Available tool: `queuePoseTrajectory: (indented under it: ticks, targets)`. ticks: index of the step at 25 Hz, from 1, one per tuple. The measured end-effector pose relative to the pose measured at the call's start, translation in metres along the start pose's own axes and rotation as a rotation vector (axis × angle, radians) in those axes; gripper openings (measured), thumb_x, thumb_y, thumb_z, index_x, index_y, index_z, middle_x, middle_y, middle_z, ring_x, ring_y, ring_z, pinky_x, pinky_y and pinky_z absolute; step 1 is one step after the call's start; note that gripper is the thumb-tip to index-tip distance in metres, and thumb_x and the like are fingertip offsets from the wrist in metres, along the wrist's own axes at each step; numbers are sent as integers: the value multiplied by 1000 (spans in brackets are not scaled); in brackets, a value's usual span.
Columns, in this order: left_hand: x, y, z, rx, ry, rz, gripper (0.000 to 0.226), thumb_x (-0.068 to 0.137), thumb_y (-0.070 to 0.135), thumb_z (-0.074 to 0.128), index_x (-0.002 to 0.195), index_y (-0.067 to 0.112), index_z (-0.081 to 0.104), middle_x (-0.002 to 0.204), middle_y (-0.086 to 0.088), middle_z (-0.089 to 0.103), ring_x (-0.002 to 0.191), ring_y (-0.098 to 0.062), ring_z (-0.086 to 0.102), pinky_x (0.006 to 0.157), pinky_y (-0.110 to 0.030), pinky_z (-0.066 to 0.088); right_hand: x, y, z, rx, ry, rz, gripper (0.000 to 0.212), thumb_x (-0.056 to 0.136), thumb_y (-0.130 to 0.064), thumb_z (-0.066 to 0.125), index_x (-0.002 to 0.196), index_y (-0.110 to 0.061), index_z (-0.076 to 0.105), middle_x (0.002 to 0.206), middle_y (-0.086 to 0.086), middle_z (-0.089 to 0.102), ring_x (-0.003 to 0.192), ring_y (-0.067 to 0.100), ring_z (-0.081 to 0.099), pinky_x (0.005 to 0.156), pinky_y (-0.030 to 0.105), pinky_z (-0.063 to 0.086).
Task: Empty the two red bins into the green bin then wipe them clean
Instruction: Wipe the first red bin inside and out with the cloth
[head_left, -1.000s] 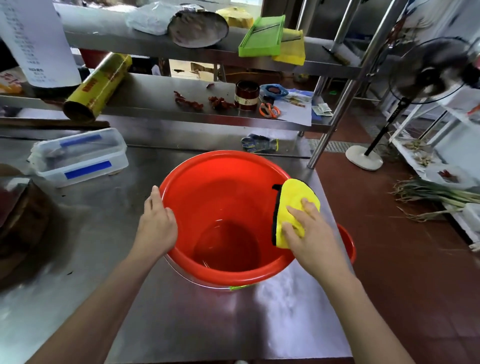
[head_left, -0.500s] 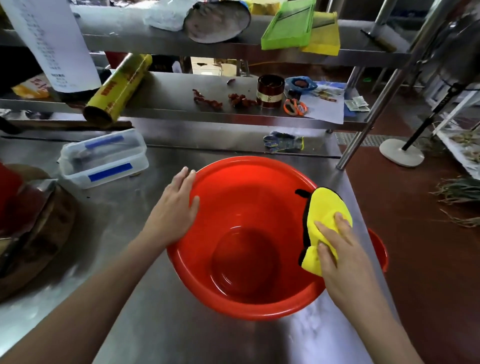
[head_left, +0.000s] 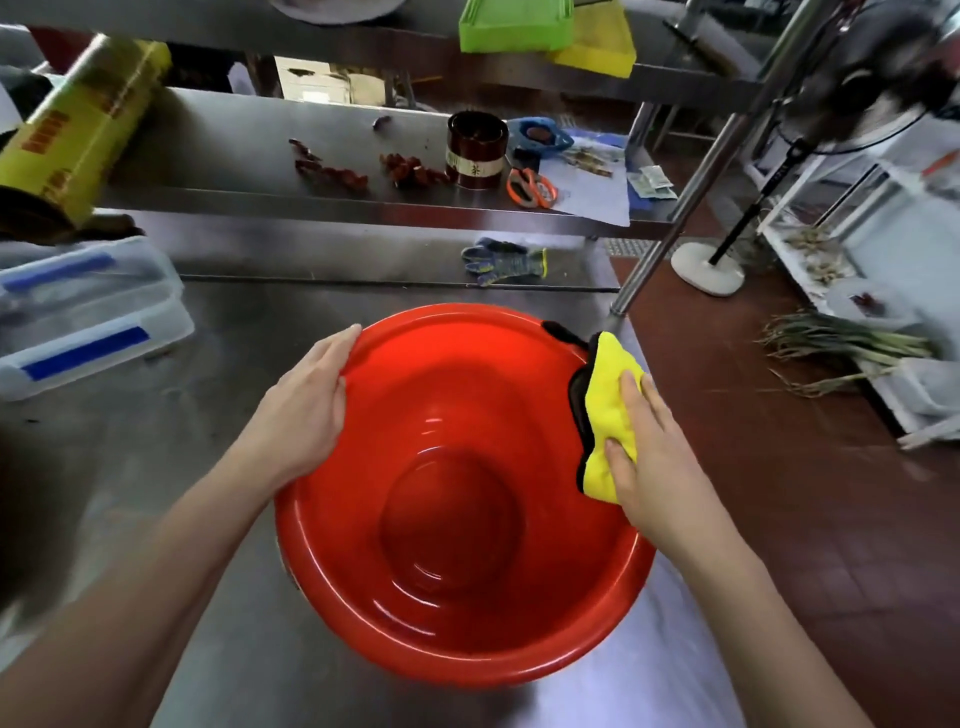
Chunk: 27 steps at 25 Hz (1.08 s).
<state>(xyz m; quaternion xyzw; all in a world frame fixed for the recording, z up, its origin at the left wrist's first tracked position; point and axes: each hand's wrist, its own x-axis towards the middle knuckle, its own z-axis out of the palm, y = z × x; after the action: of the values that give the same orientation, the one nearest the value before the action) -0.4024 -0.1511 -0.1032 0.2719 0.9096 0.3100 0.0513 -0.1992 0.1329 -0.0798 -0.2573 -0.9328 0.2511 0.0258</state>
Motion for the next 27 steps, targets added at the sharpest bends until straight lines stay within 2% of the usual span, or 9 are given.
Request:
queuePoseTrajectory:
  ticks: [5,9,12,17,19,21,23,25,27]
  targets:
    - [-3,2,2,-14,15,-25,57,105,10,41,158,24,29,161,5,35,142,-27,42,115,-44,36,57,-9,3,-180,38,-116,66,106,-21,44,162,-23,10,168,3,14,146,27,32,110,40,37]
    - [-4,2,3,-13,16,-20,57,105,9,41,159,24,29,161,5,35,140,-28,43,115,-47,37,94,-19,15,-327,57,-251,65,105,-22,45,162,-18,13,166,7,21,145,27,34,110,40,39]
    - [-4,2,3,-6,10,-19,58,104,9,41,159,24,28,160,4,35,139,-29,44,114,-47,38,116,-29,26,-392,89,-357,62,105,-23,46,161,-18,19,165,8,26,146,27,35,113,40,36]
    - [-4,2,2,-8,-1,-21,59,104,9,42,158,25,28,160,6,35,137,-30,46,112,-50,40,147,-71,56,-400,121,-579,63,98,-9,53,157,-20,33,161,6,36,146,24,37,121,39,27]
    - [-4,2,1,6,10,-47,59,104,10,41,158,28,27,159,8,34,135,-30,47,108,-51,42,147,-79,62,-400,145,-646,68,92,4,48,156,-17,37,160,9,37,147,25,37,123,40,23]
    - [-4,6,2,26,21,-70,59,104,11,40,159,28,26,159,8,34,135,-29,47,106,-48,43,141,-71,59,-403,163,-691,71,87,8,35,154,-14,39,159,11,38,148,28,35,123,43,22]
    - [-4,9,4,44,24,-74,58,104,11,39,159,28,26,159,8,33,137,-27,46,105,-46,42,133,-56,54,-428,206,-732,72,84,3,23,152,-11,43,157,14,41,146,31,38,122,47,27]
    - [-3,10,4,46,27,-81,58,105,11,38,159,29,26,160,9,32,138,-26,45,106,-46,41,123,-41,50,-482,257,-765,69,85,0,24,149,-8,47,154,15,45,143,33,43,117,50,34]
    - [-3,8,3,44,24,-81,58,105,12,38,159,29,26,160,10,32,138,-26,45,106,-45,40,112,-30,46,-566,320,-749,64,88,-3,29,148,-9,49,152,13,48,136,33,48,107,48,41]
